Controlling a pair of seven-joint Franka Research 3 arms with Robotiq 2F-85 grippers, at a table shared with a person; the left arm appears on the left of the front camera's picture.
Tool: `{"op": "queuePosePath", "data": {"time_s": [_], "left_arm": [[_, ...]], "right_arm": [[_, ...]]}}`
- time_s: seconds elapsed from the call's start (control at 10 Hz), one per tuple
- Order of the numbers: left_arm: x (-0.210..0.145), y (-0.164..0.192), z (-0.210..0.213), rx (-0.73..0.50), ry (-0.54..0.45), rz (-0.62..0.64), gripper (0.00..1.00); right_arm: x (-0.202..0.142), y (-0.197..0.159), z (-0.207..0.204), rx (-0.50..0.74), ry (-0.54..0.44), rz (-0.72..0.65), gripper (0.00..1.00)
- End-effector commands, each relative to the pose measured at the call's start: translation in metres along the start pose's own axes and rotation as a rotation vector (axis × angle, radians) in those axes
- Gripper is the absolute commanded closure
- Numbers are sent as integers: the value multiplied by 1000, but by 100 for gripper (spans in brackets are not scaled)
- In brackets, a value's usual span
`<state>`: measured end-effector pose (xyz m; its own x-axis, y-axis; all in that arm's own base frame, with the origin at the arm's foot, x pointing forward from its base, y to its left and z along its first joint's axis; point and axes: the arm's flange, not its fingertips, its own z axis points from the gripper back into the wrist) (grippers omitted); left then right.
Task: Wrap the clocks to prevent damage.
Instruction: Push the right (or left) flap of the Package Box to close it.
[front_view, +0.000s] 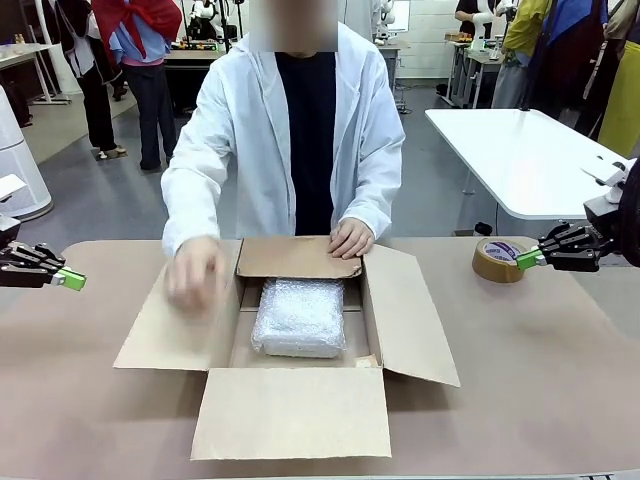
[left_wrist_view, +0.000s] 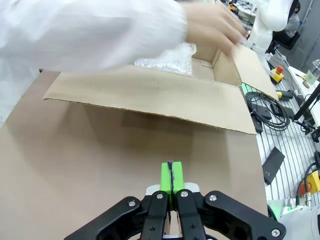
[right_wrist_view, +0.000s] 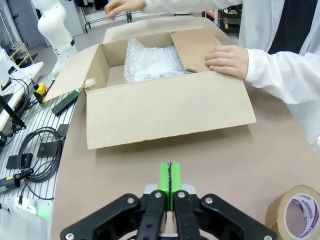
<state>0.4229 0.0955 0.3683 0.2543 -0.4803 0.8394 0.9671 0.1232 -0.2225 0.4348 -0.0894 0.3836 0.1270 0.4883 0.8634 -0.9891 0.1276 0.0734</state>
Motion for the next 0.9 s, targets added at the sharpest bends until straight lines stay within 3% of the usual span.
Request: {"op": "queuePosePath", "data": {"time_s": [0.0, 0.8], "left_arm": [[1, 0, 0, 7, -6, 0, 100], [1, 0, 0, 7, -6, 0, 100]], "right_arm": [[-1, 1, 0, 3, -7, -1, 99], [-1, 1, 0, 3, -7, -1, 99]]}}
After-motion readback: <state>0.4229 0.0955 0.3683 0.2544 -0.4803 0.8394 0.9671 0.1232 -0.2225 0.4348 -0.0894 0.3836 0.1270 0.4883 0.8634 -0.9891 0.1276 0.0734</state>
